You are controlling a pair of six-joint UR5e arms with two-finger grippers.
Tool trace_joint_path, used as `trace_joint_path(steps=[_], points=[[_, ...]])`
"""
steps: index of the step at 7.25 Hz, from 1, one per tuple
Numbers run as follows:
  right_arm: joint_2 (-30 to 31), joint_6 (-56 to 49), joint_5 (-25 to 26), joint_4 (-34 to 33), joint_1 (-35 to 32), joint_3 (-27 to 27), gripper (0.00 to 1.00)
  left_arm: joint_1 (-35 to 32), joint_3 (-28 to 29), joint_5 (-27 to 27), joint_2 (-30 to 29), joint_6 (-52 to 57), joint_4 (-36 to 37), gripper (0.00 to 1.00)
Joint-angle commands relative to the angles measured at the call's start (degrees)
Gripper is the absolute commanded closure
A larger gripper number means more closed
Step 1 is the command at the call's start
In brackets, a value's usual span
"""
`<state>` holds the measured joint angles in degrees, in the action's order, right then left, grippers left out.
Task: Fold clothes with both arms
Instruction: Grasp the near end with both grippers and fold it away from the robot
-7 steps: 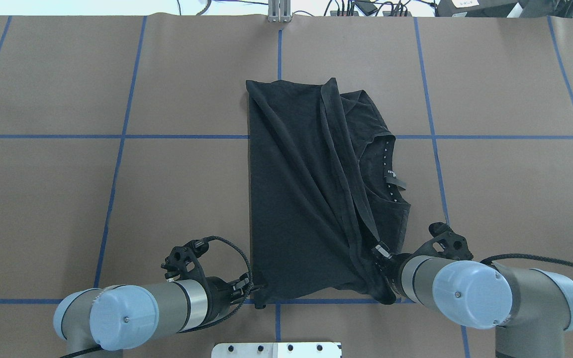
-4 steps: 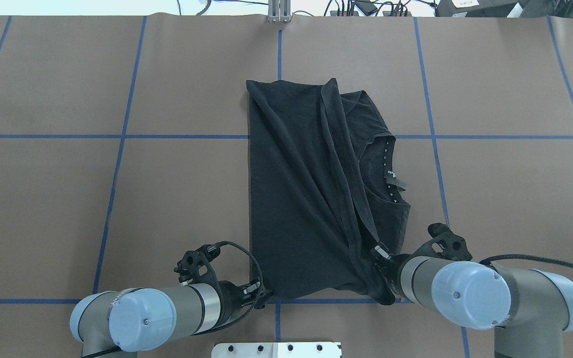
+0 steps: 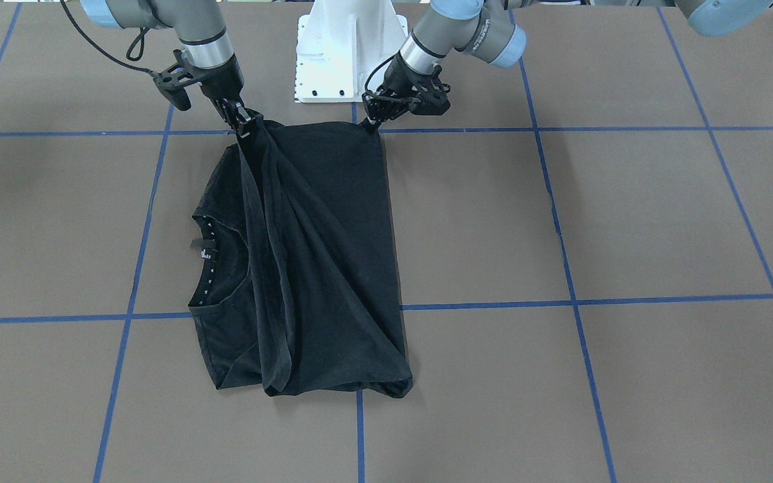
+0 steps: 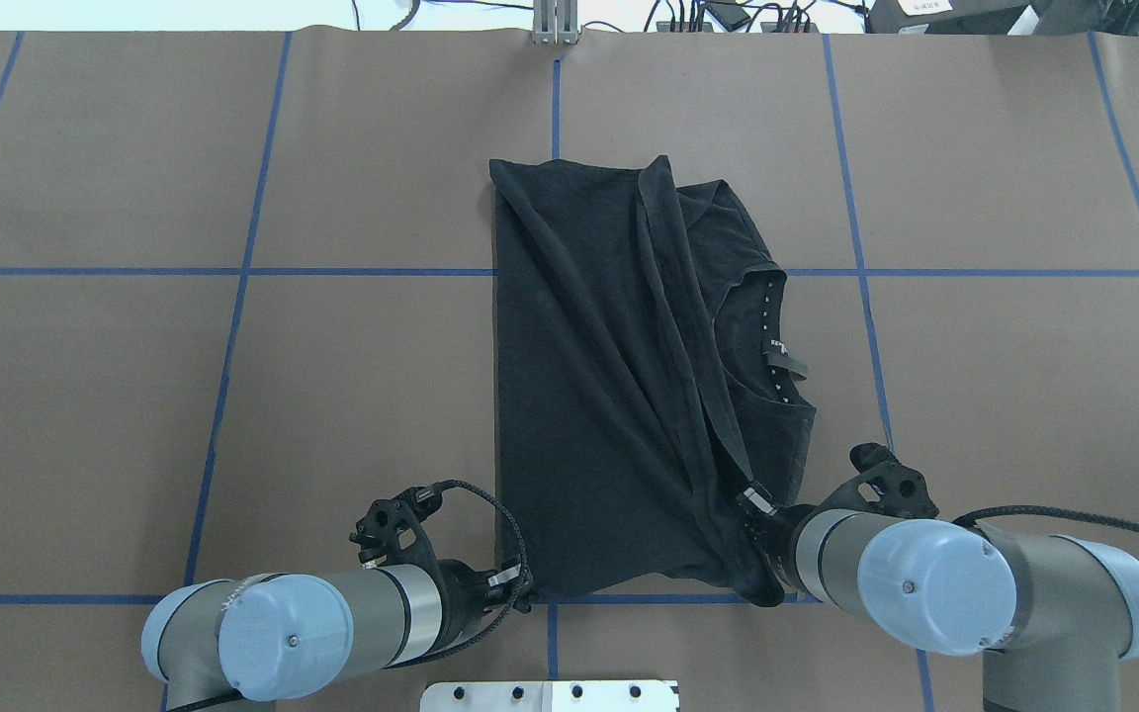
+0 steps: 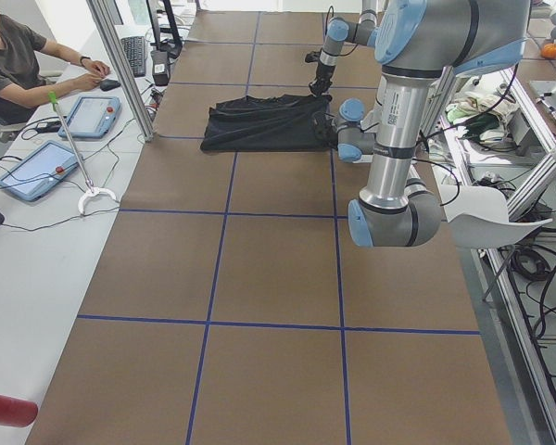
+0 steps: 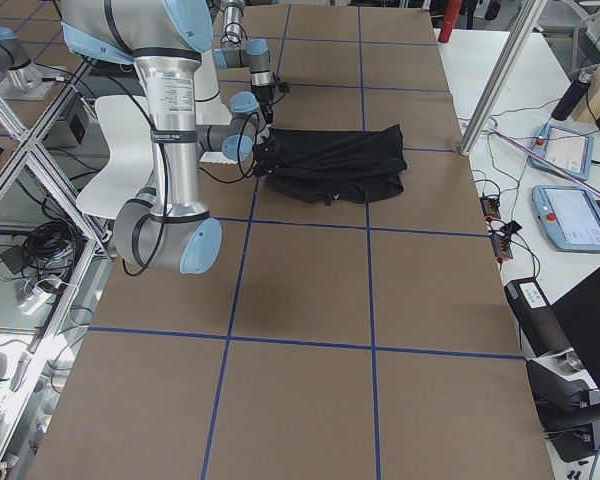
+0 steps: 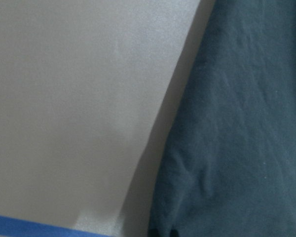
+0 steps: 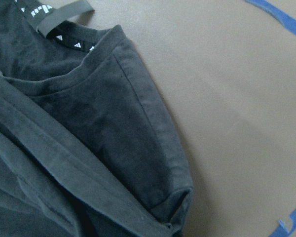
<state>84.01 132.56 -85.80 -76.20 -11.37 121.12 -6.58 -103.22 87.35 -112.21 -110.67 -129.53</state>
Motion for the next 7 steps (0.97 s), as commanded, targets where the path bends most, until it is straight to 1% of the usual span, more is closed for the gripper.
trace_joint_path(steps=[1,2,3,4,5,6,7], points=[[1.2,-0.1,-0.9,-0.2,-1.4,3.8,1.0,-1.8,-8.5,2.3,-0.3,0.9,8.2,1.0],[0.5,-1.7,-7.6,-2.7,-6.7,4.5,1.0,-5.5,-10.1,3.5,-0.4,1.6,9.0,1.0],[-1.5,-4.1,-11.4,-3.6,-11.5,4.1,1.0,-11.1,-10.0,6.2,-2.6,3.2,9.1,1.0],[-3.7,-7.5,-12.9,-6.4,-15.3,3.6,1.0,-16.7,-9.5,10.1,-4.2,3.5,9.4,1.0],[-9.5,-12.0,-16.3,-10.8,-20.0,0.4,1.0,-20.1,-8.0,11.6,-4.5,4.7,9.3,1.0],[-15.8,-14.2,-19.6,-11.8,-24.2,-6.9,1.0,-23.8,-3.8,11.7,-7.3,6.5,9.2,1.0],[-19.4,-17.7,-21.4,-11.5,-27.4,-12.6,1.0,-26.4,2.9,11.7,-11.8,7.3,8.8,1.0]])
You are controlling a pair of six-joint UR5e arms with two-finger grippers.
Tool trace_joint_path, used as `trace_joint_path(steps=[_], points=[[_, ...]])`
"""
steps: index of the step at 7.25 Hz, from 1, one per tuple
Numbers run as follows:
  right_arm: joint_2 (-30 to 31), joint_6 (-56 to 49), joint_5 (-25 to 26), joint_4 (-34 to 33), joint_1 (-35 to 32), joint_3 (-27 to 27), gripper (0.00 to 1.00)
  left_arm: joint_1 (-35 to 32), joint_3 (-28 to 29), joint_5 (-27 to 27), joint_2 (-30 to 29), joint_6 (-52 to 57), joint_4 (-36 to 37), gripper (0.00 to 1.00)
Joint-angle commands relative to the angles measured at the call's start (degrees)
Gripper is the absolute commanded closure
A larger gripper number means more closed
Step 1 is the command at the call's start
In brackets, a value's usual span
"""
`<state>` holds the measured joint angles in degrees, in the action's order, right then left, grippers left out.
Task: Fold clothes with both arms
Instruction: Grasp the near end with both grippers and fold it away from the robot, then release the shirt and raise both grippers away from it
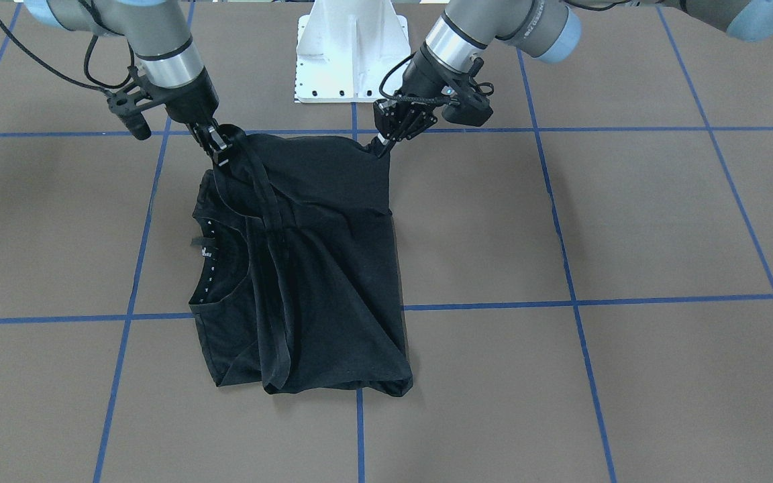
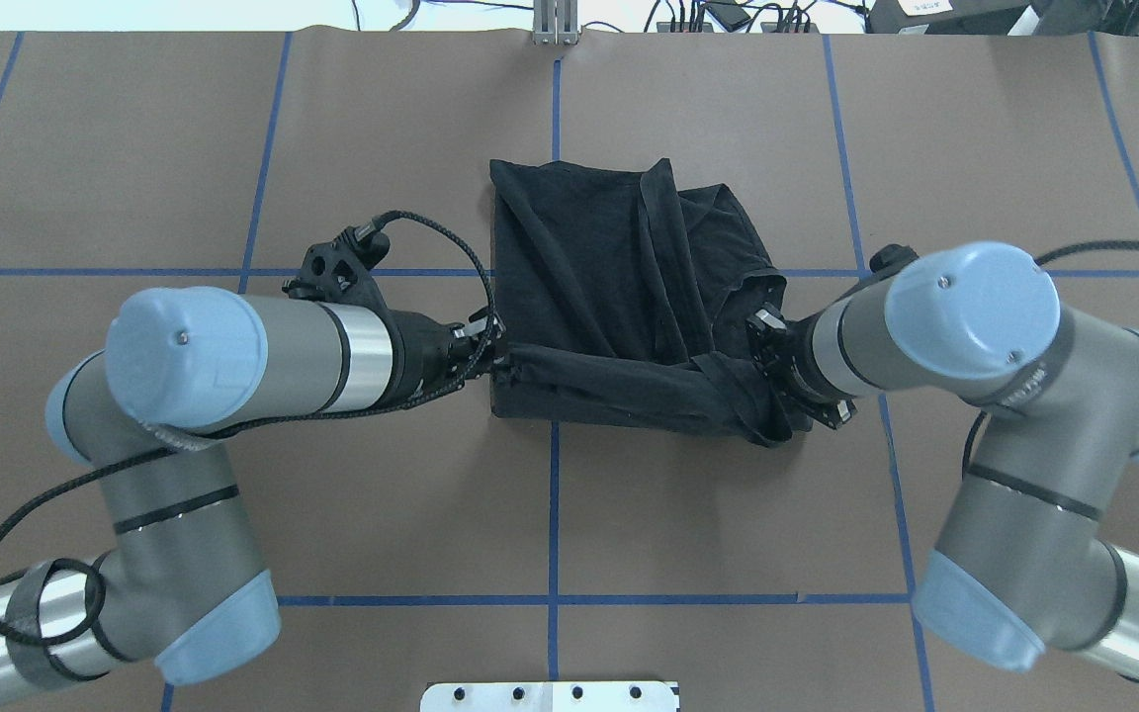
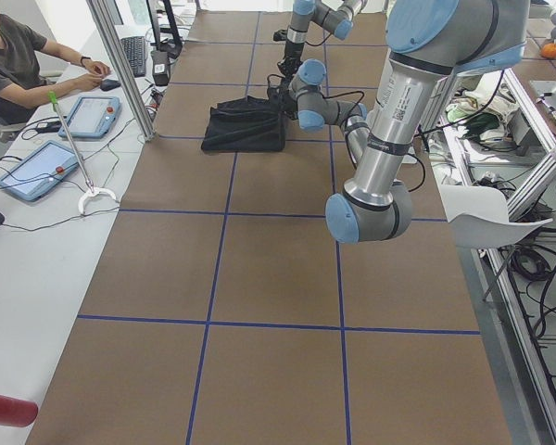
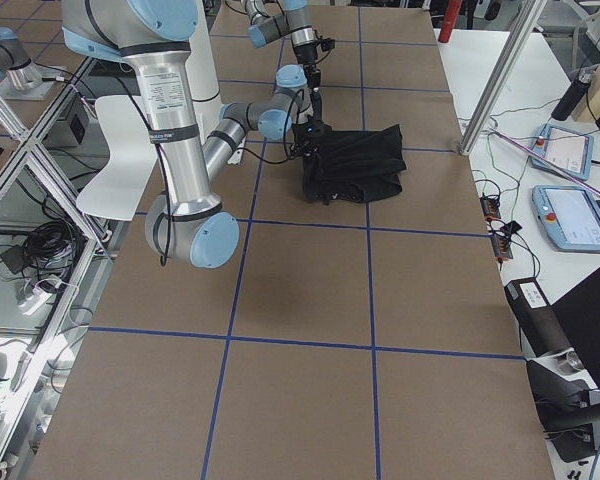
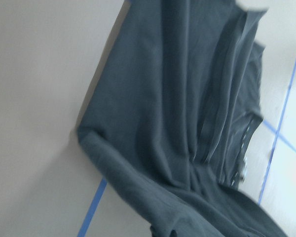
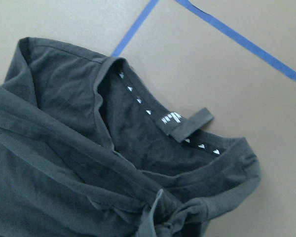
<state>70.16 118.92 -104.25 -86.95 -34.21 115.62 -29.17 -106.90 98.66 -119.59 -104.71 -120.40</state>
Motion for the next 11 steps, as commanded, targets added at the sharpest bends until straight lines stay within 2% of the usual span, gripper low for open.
trace_joint_path(steps=[1,2,3,4,5,6,7,8,9,10,11], points=[[-9.6,-7.1,-4.0,-0.7,-7.5,-13.3,1.0,-6.0,13.1,0.3,-8.0,3.1,-0.8,1.0],[-14.5,-10.3,-6.1,-0.4,-9.8,-20.7,1.0,-8.3,19.1,0.3,-9.9,5.7,-3.8,1.0],[-19.7,-16.0,-7.7,-0.2,-12.2,-29.8,1.0,-10.3,28.7,0.2,-13.7,6.6,-9.4,1.0],[-25.0,-22.4,-9.2,4.6,-14.9,-40.8,1.0,-11.9,41.3,-0.2,-19.0,6.9,-16.5,0.91],[-29.5,-24.1,-8.9,12.8,-14.8,-53.0,0.01,-14.0,50.4,-0.4,-22.6,9.3,-21.9,0.01],[-36.2,-24.8,-9.6,19.0,-16.7,-62.4,0.0,-16.1,50.3,-0.2,-22.6,11.8,-22.8,0.0],[-38.4,-25.4,-15.6,16.4,-20.1,-63.1,0.0,-17.7,47.9,0.3,-22.6,13.0,-22.4,0.0],[-38.4,-26.4,-17.9,16.2,-21.3,-62.7,0.0,-17.9,46.2,2.0,-22.2,13.9,-22.2,0.0],[-37.6,-26.4,-18.1,16.6,-21.2,-62.0,0.0,-18.4,44.9,5.7,-22.0,13.9,-21.9,0.0],[-33.2,-26.4,-18.3,16.3,-21.4,-56.3,0.0,-19.3,40.2,9.1,-18.2,14.4,-21.9,0.0],[-25.5,-26.5,-18.4,16.1,-22.6,-46.5,0.0,-20.4,32.8,11.8,-11.3,19.7,-21.7,0.0]])
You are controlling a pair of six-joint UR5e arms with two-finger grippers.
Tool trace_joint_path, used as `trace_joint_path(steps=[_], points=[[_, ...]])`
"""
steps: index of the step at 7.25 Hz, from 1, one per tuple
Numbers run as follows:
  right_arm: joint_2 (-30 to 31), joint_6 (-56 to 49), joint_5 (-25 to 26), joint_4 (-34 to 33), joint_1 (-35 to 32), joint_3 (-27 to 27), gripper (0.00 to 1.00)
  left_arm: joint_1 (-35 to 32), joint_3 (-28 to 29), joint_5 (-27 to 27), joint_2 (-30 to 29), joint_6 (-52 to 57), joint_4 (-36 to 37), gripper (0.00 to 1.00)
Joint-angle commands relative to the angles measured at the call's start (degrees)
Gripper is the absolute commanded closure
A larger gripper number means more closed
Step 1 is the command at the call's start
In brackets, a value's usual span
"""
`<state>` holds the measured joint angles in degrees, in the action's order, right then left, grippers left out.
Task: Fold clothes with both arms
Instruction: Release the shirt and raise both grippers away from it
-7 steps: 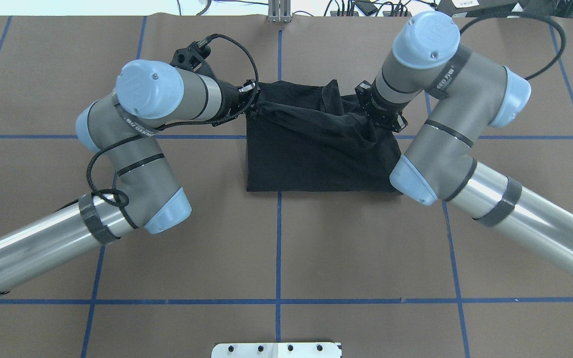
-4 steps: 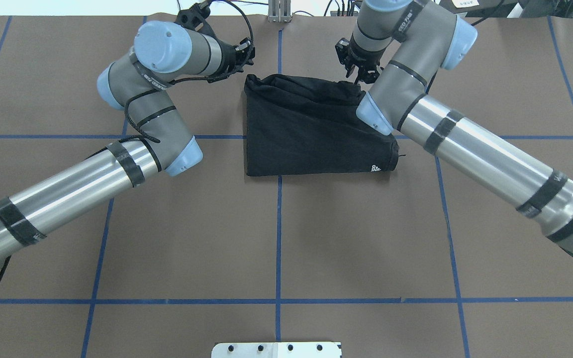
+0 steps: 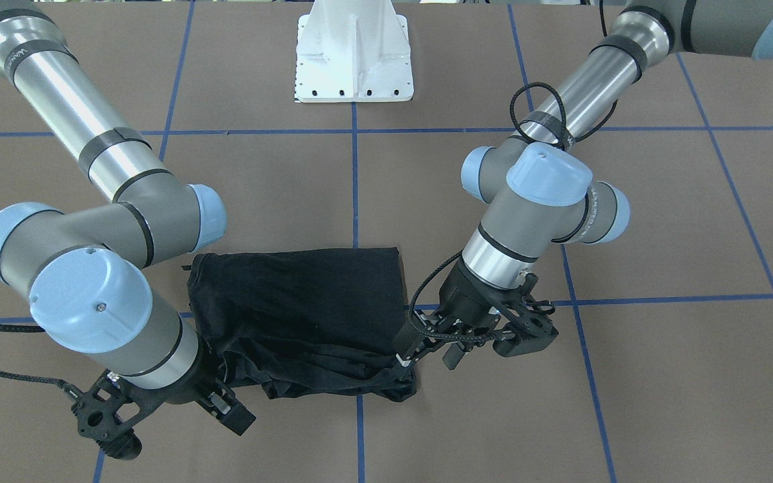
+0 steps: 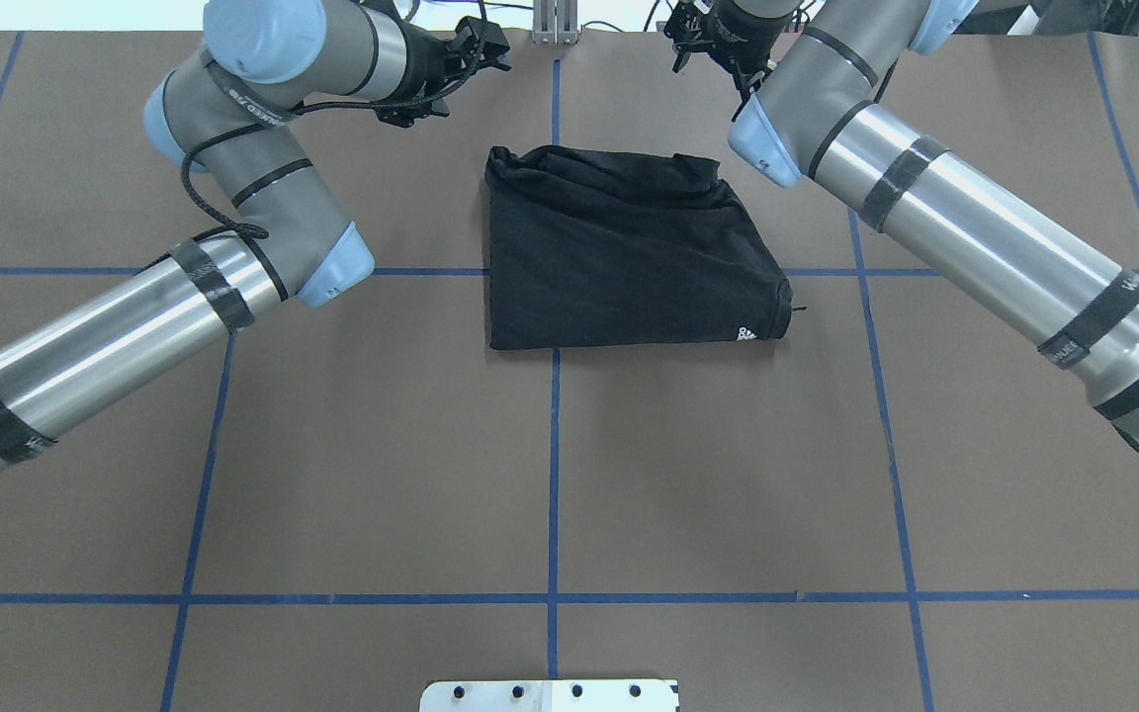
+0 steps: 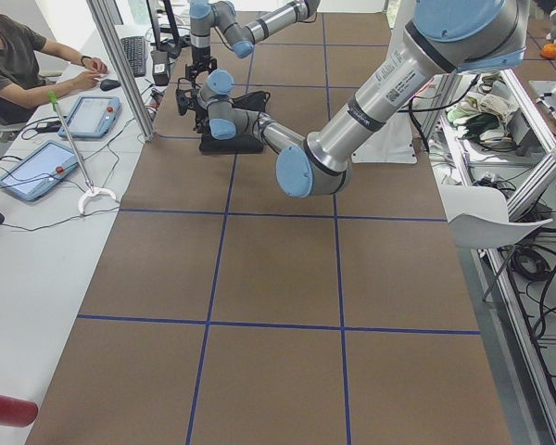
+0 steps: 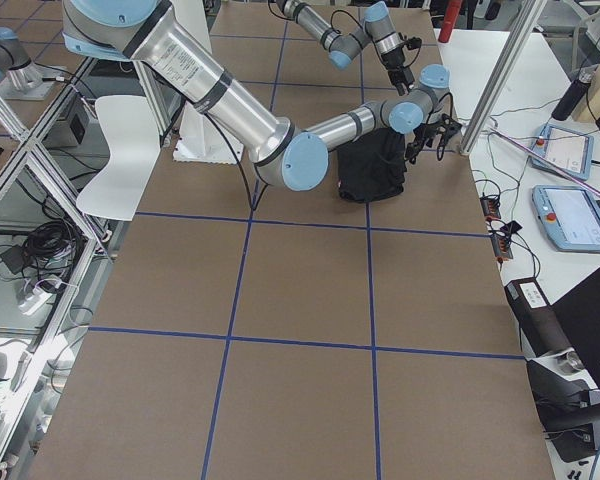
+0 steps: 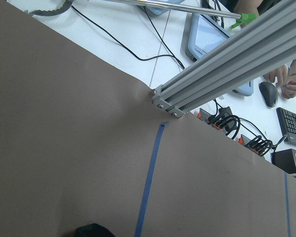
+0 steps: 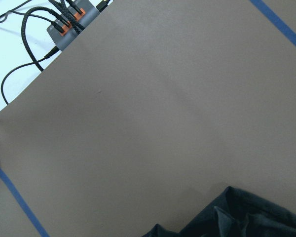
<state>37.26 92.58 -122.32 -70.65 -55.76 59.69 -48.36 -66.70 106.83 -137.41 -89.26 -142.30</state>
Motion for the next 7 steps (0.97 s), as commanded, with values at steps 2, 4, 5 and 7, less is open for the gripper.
trace_joint_path(steps=[2,4,5,7], points=[[19.9,-10.7,-0.5,-6.3,-4.3,25.5,0.0,-2.6,-25.2,6.2,21.8,22.5,8.0,0.0],[32.0,-28.2,0.2,-13.4,-6.7,36.9,0.0,-6.0,-33.8,6.5,33.8,42.3,13.7,0.0],[38.6,-36.4,-0.6,-13.8,-9.2,41.4,0.0,-7.9,-35.1,7.3,38.2,50.0,13.7,0.0],[49.0,-51.5,-1.2,-13.8,-14.7,46.1,0.0,-19.2,-34.6,14.4,45.3,69.7,13.9,0.0]])
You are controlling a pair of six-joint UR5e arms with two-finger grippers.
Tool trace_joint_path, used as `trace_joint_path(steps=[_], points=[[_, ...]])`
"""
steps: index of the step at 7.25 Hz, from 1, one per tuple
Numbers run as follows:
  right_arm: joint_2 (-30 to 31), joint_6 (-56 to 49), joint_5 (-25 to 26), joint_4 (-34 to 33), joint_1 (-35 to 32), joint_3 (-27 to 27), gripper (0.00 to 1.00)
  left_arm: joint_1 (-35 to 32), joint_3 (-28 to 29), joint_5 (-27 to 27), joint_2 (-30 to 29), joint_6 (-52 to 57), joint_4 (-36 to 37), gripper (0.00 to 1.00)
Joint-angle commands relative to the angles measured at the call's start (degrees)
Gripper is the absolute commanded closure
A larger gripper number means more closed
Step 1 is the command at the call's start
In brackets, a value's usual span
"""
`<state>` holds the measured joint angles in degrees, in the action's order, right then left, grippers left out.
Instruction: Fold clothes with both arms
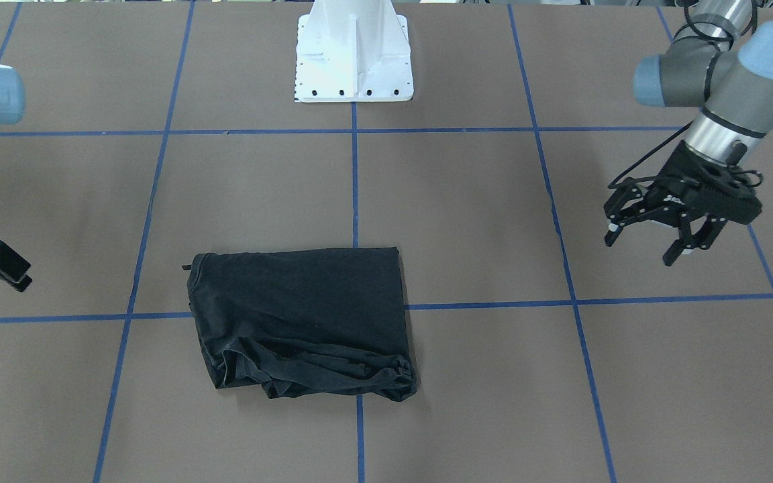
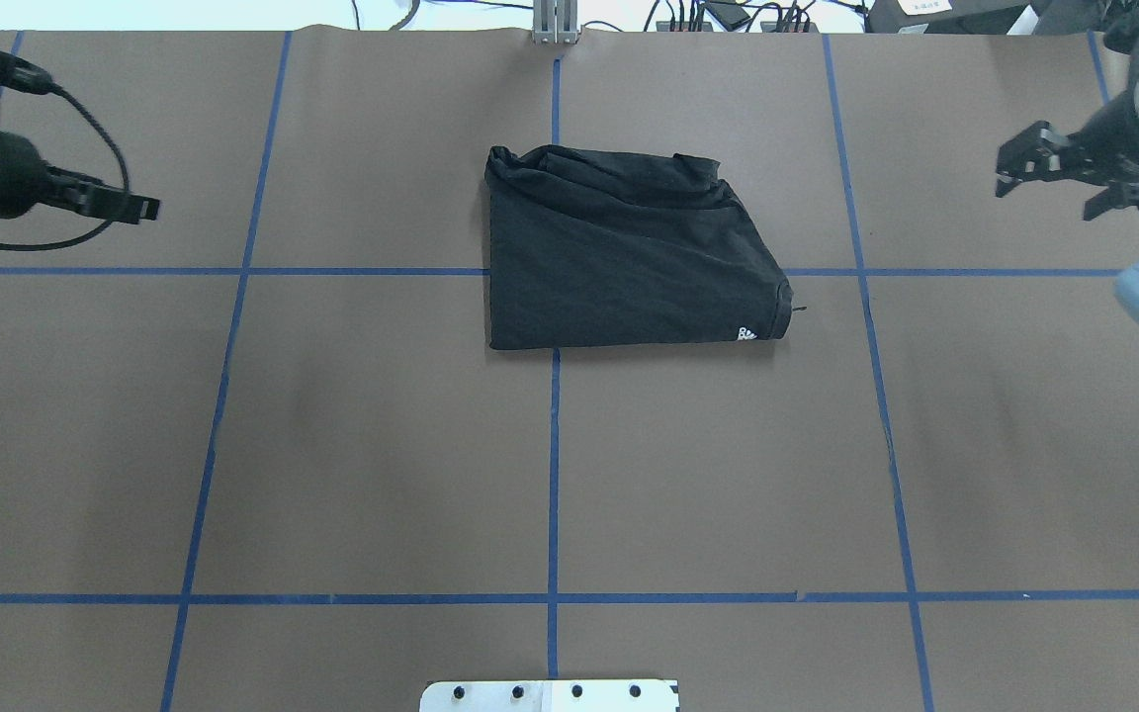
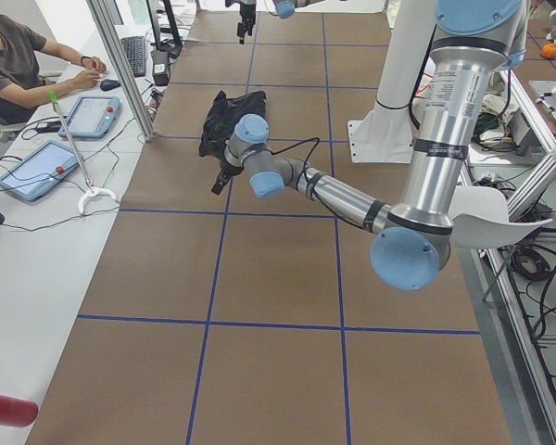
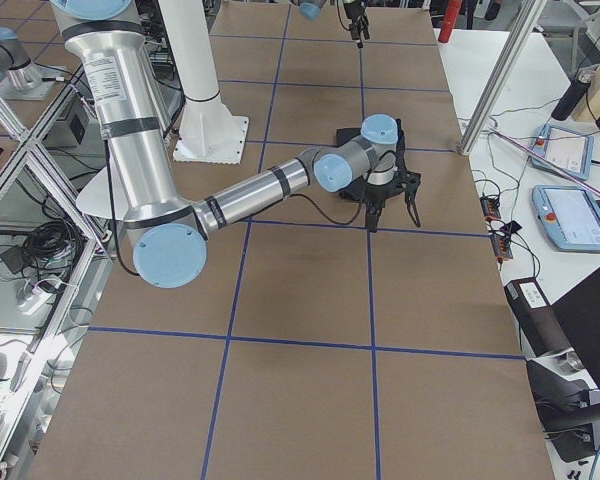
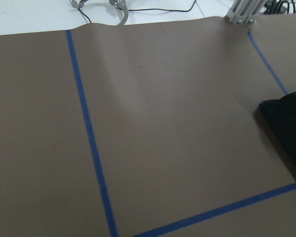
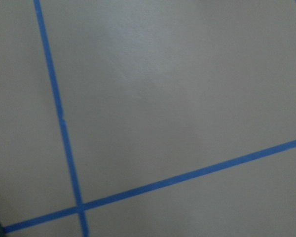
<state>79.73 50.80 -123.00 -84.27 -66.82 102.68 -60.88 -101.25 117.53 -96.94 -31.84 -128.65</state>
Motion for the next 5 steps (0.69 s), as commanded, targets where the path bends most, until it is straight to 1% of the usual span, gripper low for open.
trace_joint_path(steps=[1,2,3,4,5], points=[[11.2,-18.5,-3.2,-0.2,-7.7,4.3,0.0,-11.5,0.3,5.5,8.3,20.8,0.2,0.0],[15.3,-28.3,-7.3,0.0,-12.1,4.6,0.0,-15.2,0.2,7.1,11.1,24.9,0.6,0.0],[17.9,-35.0,-9.5,0.0,-14.6,4.8,0.0,-19.1,0.3,12.2,12.1,27.9,3.5,0.0],[19.9,-36.1,-11.7,0.1,-14.8,6.6,0.0,-19.9,-1.2,16.5,12.1,29.4,8.5,0.0],[21.0,-36.2,-12.0,0.1,-14.9,7.4,0.0,-20.0,-3.3,16.5,13.4,29.1,10.3,0.0]])
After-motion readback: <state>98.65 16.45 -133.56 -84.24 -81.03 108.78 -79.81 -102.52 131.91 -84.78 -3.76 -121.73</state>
